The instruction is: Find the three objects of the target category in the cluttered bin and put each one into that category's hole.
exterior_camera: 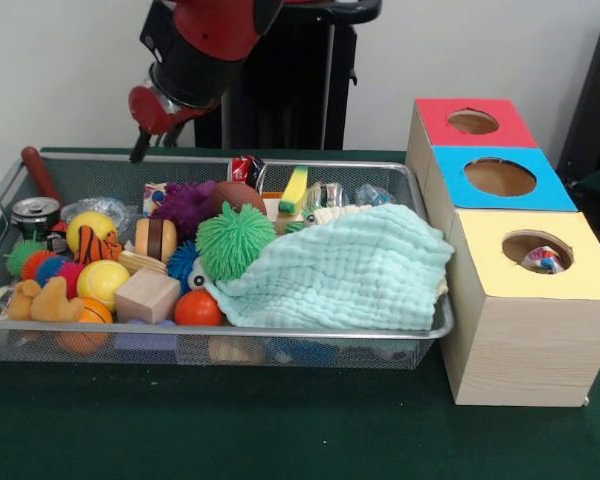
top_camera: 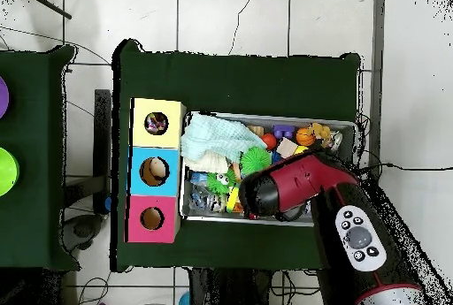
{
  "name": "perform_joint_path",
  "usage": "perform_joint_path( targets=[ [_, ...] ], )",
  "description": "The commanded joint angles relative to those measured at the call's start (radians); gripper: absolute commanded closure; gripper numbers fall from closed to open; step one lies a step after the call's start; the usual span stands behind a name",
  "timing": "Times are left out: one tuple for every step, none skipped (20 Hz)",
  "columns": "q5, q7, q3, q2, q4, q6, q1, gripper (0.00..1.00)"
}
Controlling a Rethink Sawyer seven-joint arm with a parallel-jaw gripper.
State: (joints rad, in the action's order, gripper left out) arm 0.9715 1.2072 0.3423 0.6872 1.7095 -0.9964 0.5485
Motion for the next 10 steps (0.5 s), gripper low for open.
perform_joint_path(
  targets=[
    [0.044,-0.216,-0.003,0.081,-0.030,-0.008,0.056,0.00],
    [0.021,-0.228,0.014,0.082,-0.021,0.010,0.078,0.00],
    [0.002,-0.231,0.031,0.072,-0.017,0.025,0.096,0.00],
    [-0.016,-0.231,0.054,0.060,-0.008,0.054,0.118,0.00],
    [-0.039,-0.231,0.086,0.042,0.003,0.093,0.144,0.00],
    [-0.065,-0.240,0.123,0.033,0.018,0.131,0.171,0.00],
    [-0.091,-0.248,0.161,0.023,0.032,0.169,0.197,0.00],
    [-0.117,-0.262,0.195,0.030,0.054,0.189,0.222,0.00],
    [-0.140,-0.273,0.228,0.035,0.069,0.207,0.245,0.00],
    [-0.150,-0.272,0.246,0.040,0.079,0.215,0.255,0.00]
  ],
)
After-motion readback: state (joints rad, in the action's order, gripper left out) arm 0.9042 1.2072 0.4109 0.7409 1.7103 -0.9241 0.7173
